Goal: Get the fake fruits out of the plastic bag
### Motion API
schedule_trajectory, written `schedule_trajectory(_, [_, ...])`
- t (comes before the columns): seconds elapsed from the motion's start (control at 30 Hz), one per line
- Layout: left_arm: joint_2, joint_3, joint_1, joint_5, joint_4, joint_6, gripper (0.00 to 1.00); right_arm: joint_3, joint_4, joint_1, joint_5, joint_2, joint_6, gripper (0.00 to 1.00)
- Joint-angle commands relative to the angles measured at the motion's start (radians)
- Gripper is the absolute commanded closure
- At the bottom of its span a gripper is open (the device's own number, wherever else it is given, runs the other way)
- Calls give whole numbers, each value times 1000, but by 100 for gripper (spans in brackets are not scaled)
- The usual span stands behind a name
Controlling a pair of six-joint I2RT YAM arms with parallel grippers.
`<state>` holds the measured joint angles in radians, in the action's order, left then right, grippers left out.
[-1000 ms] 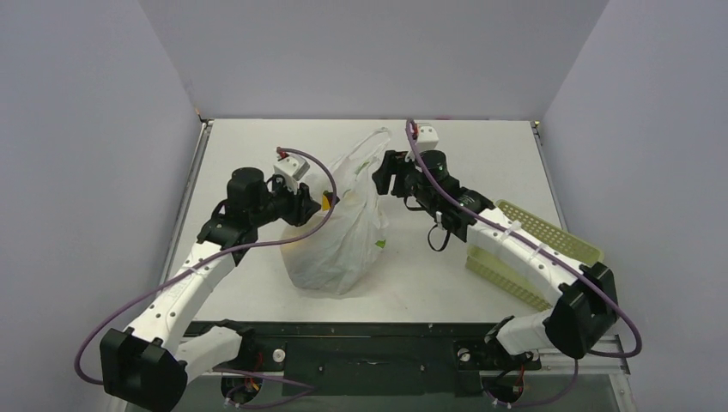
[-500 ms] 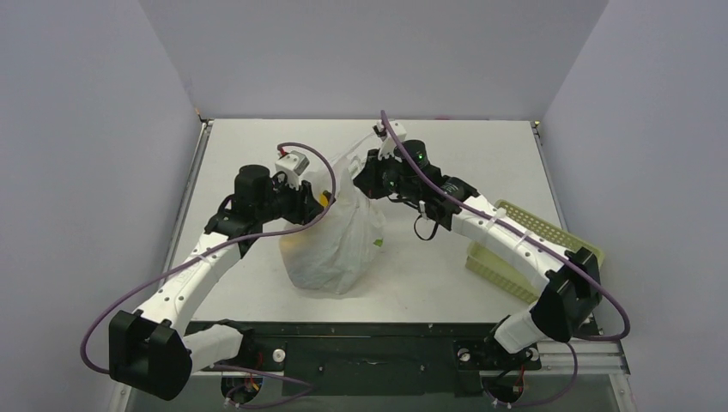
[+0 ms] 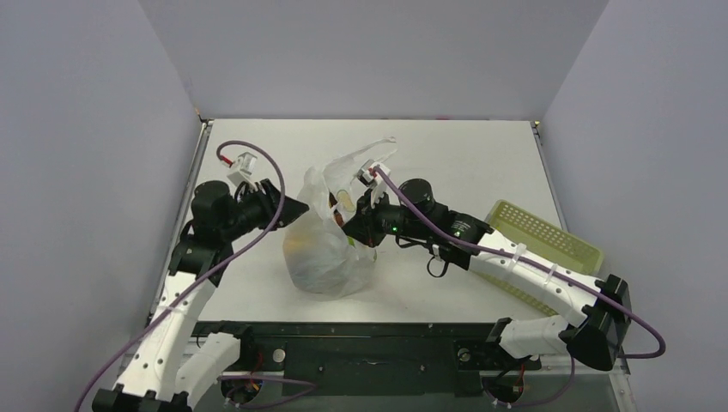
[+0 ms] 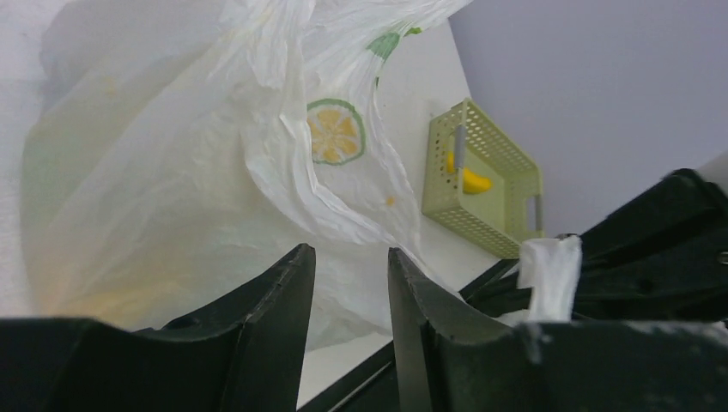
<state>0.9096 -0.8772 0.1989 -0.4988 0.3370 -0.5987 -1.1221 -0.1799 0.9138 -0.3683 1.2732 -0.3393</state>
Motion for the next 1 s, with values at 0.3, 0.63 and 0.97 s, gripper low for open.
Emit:
schedule_trajectory(0.3, [-221, 129, 74, 250, 51, -548, 49, 110, 30, 94, -37, -139, 152, 100])
schedule_trajectory(0.63, [54, -39, 358, 502, 98, -561, 42, 75, -29, 160, 10, -156, 230, 100])
schedule_trajectory(0.97, [225, -180, 321, 439, 119, -356, 68, 0, -148, 302, 205, -127, 327, 100])
